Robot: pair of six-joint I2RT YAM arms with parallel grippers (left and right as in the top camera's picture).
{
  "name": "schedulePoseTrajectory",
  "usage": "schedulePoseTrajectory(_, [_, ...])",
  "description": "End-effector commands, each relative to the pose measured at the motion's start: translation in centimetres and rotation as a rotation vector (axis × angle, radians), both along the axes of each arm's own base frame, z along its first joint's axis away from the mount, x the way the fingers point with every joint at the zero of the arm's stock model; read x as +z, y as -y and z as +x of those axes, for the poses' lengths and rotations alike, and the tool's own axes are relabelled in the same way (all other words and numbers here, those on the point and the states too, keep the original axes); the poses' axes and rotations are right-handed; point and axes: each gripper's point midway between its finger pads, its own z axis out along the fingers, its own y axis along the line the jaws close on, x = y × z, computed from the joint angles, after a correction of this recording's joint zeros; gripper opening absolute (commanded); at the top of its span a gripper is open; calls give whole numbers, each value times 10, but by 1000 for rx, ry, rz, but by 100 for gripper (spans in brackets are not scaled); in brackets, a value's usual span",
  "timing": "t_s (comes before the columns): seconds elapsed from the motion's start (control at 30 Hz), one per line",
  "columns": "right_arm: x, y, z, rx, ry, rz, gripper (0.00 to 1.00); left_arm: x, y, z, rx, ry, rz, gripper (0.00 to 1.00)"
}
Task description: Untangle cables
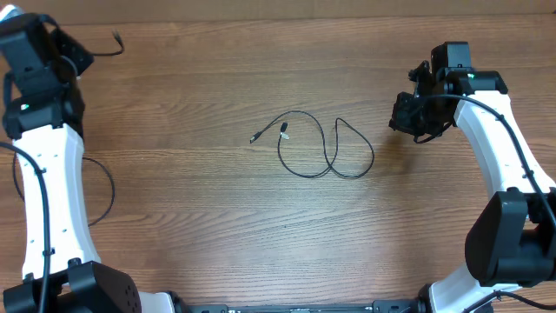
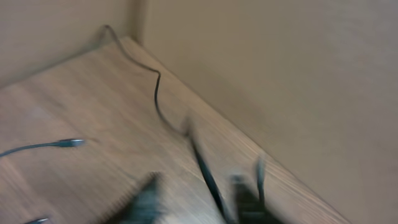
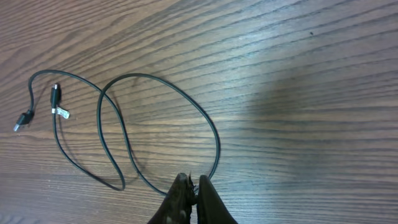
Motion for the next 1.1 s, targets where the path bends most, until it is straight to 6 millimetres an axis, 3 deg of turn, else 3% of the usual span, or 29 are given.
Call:
schedulePoseTrajectory(0.0, [2, -8, 4, 22, 24, 45, 5, -7, 1, -7, -8, -43, -23, 100])
schedulePoseTrajectory(0.17, [9, -23, 9, 93, 69, 120, 19, -48, 51, -21, -145, -223, -134, 100])
schedulePoseTrajectory(0.37, [9, -29, 8, 107, 67, 121, 25, -90, 117, -60, -232, -476, -246, 100])
schedulePoseTrajectory(0.53, [4, -54, 3, 170, 66, 123, 28, -113, 169, -79, -315, -580, -324, 100])
schedulePoseTrajectory(0.7, [-8, -99, -8, 317, 84, 116, 38, -118, 197, -74, -374, -573, -313, 100])
schedulePoseTrajectory(0.9, [-24, -128, 11, 403, 167, 64, 45, -115, 206, -68, -410, -541, -333, 100])
schedulePoseTrajectory(1.0, [-32, -132, 17, 398, 171, 69, 45, -112, 230, -68, -559, -534, -366, 98])
schedulePoseTrajectory(1.07, [-19, -117, 27, 340, 181, 87, 57, -111, 259, -60, -697, -492, -326, 97])
